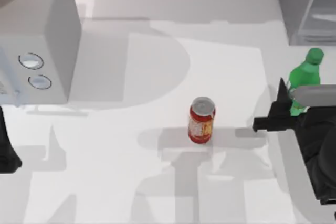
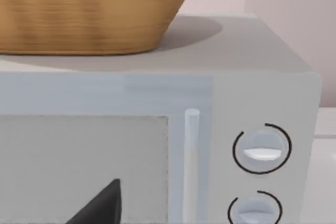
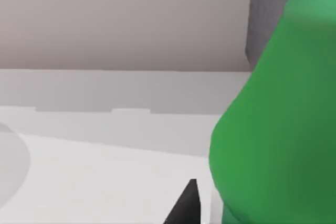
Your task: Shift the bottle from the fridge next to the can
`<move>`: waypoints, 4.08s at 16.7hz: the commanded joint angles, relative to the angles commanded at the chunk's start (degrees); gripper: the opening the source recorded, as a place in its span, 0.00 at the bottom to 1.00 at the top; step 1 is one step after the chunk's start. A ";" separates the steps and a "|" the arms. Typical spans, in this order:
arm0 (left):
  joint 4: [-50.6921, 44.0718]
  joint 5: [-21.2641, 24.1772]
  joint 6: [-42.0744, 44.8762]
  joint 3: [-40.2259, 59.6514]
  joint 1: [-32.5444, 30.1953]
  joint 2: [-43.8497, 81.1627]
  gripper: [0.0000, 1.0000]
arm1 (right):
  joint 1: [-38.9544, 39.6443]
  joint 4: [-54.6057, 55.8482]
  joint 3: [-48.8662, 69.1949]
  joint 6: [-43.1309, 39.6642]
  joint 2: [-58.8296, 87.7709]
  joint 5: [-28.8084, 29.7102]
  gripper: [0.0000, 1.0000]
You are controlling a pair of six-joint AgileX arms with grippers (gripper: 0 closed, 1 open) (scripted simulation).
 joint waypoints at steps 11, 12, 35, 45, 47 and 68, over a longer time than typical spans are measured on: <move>0.00 0.00 0.00 0.00 0.00 0.00 1.00 | 0.00 0.00 0.00 0.00 0.00 0.00 1.00; 0.00 0.00 0.00 0.00 0.00 0.00 1.00 | 0.00 0.00 0.00 0.00 0.00 0.00 1.00; 0.00 0.00 0.00 0.00 0.00 0.00 1.00 | 0.42 -4.83 -3.13 -0.70 -12.25 -0.88 1.00; 0.00 0.00 0.00 0.00 0.00 0.00 1.00 | -19.47 -48.16 -5.69 -2.09 -61.54 -20.90 1.00; 0.00 0.00 0.00 0.00 0.00 0.00 1.00 | -23.47 -57.70 -7.66 -2.27 -72.25 -24.08 1.00; 0.00 0.00 0.00 0.00 0.00 0.00 1.00 | -33.39 -95.59 -6.07 -3.62 -110.51 -32.23 1.00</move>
